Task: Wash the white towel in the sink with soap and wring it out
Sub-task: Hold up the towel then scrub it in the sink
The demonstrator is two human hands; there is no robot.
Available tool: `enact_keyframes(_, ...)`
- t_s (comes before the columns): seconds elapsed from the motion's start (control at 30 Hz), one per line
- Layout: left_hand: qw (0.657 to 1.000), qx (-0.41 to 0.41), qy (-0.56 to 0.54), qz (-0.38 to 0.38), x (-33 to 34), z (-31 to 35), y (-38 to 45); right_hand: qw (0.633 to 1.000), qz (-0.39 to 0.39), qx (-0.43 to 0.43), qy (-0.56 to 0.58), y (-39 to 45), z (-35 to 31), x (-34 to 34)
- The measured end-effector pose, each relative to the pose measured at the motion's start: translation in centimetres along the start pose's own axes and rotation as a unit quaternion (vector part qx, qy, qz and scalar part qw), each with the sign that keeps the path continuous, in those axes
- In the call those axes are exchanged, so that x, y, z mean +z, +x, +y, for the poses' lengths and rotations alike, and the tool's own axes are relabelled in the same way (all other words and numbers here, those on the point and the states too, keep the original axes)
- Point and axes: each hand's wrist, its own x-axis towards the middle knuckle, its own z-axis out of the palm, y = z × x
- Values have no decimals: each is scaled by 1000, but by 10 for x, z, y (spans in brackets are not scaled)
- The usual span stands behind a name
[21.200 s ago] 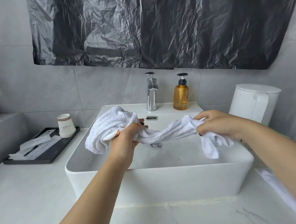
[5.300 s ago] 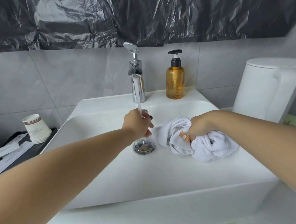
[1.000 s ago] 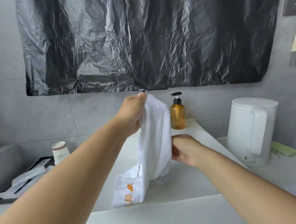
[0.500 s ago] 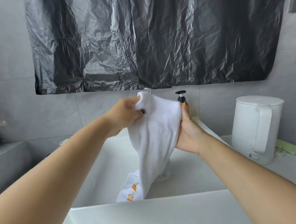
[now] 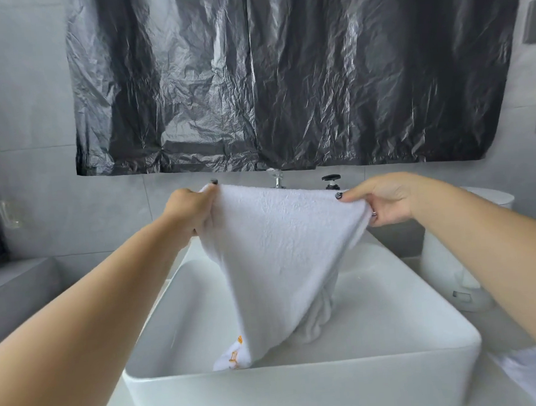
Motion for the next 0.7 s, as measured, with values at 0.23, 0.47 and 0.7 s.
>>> enact_keyframes(0.23, 964, -39, -261, -15, -6, 6, 6, 999, 9, -33, -29, -3, -13, -21)
enact_keyframes(0.47, 946, 42, -322, -2, -14, 33, 20, 969, 106, -189, 116, 3, -25, -29)
enact_keyframes(0.7, 943, 128, -304, -31, -17, 45, 15, 988, 111, -103, -39, -2, -46, -34)
